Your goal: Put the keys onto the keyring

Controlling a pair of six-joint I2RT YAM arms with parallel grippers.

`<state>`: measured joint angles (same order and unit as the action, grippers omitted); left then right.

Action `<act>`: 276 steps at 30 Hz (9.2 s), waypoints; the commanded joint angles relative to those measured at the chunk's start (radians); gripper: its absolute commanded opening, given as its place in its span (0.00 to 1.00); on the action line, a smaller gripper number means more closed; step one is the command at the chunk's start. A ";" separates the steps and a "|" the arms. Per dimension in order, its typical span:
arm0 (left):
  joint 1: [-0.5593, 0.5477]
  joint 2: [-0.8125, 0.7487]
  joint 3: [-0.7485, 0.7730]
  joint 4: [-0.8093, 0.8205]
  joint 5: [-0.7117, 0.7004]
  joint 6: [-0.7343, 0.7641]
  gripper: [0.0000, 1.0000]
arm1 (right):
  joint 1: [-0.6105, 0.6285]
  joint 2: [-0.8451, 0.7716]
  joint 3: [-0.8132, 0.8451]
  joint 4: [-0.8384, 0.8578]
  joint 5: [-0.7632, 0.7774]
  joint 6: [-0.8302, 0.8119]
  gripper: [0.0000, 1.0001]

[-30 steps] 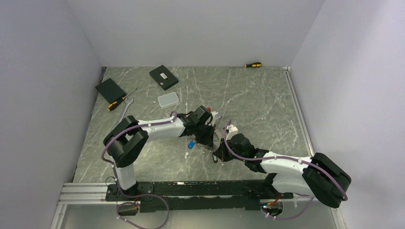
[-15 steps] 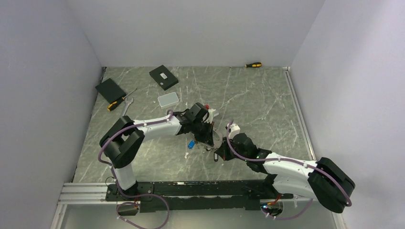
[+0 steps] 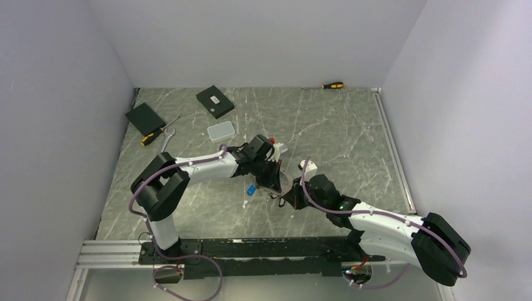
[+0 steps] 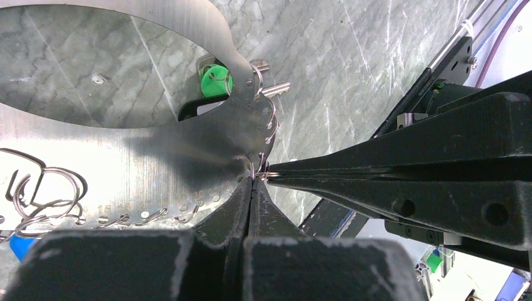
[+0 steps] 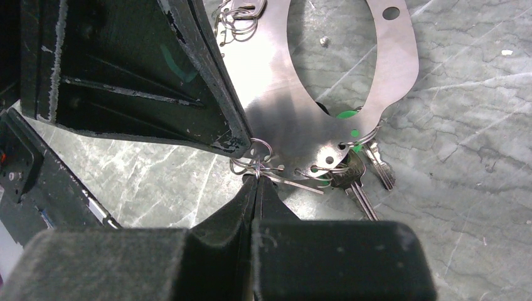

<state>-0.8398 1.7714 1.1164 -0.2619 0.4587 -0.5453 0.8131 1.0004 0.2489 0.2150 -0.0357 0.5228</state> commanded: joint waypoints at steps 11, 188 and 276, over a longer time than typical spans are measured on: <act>0.013 -0.042 -0.003 0.047 0.063 -0.043 0.00 | -0.003 -0.005 0.000 0.027 0.002 -0.016 0.00; 0.198 -0.308 -0.121 0.094 0.283 -0.198 0.00 | -0.009 -0.028 0.199 -0.032 -0.069 -0.095 0.00; 0.166 -0.280 -0.331 0.292 0.071 0.065 0.03 | -0.008 -0.247 0.090 -0.208 -0.035 -0.009 0.00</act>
<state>-0.6701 1.4315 0.8059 -0.0559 0.5667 -0.5674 0.8062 0.7574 0.3622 -0.0109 -0.1120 0.4812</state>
